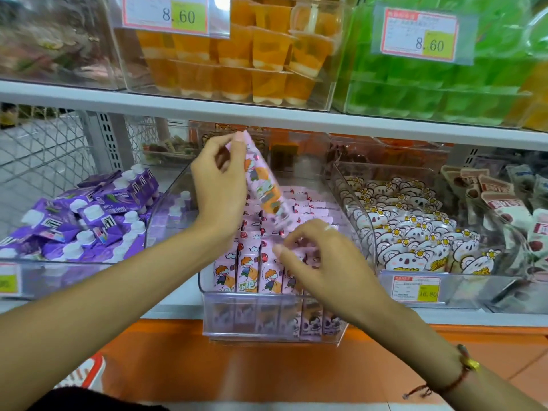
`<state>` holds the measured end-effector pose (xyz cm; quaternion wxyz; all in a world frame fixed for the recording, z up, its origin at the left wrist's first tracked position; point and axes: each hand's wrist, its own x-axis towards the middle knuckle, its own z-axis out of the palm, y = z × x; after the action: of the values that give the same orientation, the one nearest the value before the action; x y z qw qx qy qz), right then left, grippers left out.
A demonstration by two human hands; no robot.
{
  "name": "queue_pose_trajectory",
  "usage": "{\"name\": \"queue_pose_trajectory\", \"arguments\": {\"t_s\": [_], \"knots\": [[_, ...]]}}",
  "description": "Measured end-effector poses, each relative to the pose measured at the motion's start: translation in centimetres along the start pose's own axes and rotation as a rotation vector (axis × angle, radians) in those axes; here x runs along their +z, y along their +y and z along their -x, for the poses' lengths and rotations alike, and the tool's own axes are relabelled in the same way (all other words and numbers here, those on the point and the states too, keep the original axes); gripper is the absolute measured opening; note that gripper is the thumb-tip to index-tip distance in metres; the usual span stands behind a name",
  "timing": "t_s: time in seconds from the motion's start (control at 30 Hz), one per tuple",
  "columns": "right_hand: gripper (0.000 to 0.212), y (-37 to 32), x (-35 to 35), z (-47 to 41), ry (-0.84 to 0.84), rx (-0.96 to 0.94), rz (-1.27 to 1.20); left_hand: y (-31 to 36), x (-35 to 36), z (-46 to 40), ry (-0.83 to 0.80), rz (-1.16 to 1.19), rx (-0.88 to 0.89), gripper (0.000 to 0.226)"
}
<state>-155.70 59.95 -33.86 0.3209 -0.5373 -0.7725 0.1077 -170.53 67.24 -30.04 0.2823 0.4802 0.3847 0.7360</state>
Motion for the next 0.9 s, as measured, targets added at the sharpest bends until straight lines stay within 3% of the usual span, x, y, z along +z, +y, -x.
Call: {"name": "queue_pose_trajectory", "arguments": {"t_s": [0.1, 0.17, 0.27, 0.33, 0.43, 0.5, 0.63, 0.8, 0.9], "knots": [[0.053, -0.7, 0.0, -0.3, 0.176, 0.102, -0.221, 0.8, -1.2, 2.7, -0.015, -0.03, 0.039, 0.012], [0.055, -1.2, 0.0, -0.4, 0.12, 0.092, -0.328, 1.0, -1.7, 4.2, -0.057, -0.014, 0.011, 0.012], [0.038, -1.4, 0.5, -0.7, -0.02, 0.033, -0.404, 1.0, -2.0, 5.2, -0.155, 0.043, -0.108, 0.014], [0.023, -1.3, 0.8, -0.9, -0.024, 0.04, -0.423, 0.9, -2.5, 5.4, -0.243, 0.063, -0.177, 0.016], [0.016, -1.1, 0.8, -1.4, 0.026, 0.246, -0.693, 0.1, -3.2, 5.3, -0.384, -0.024, -0.2, 0.024], [0.02, -0.9, 0.6, -1.7, 0.053, 0.362, -0.836, -0.4, -3.4, 5.3, -0.458, -0.117, -0.193, 0.03], [0.017, -1.1, 0.6, -1.7, 0.12, 0.357, -0.977, -1.0, -3.2, 5.9, -0.604, -0.229, -0.147, 0.043], [0.02, -1.4, 0.5, -1.8, 0.161, 0.327, -1.022, -1.0, -3.2, 6.2, -0.589, -0.274, 0.032, 0.038], [0.024, -0.9, -0.2, -2.1, 0.138, 0.299, -1.093, -1.0, -3.2, 5.8, -0.589, -0.256, 0.024, 0.032]]}}
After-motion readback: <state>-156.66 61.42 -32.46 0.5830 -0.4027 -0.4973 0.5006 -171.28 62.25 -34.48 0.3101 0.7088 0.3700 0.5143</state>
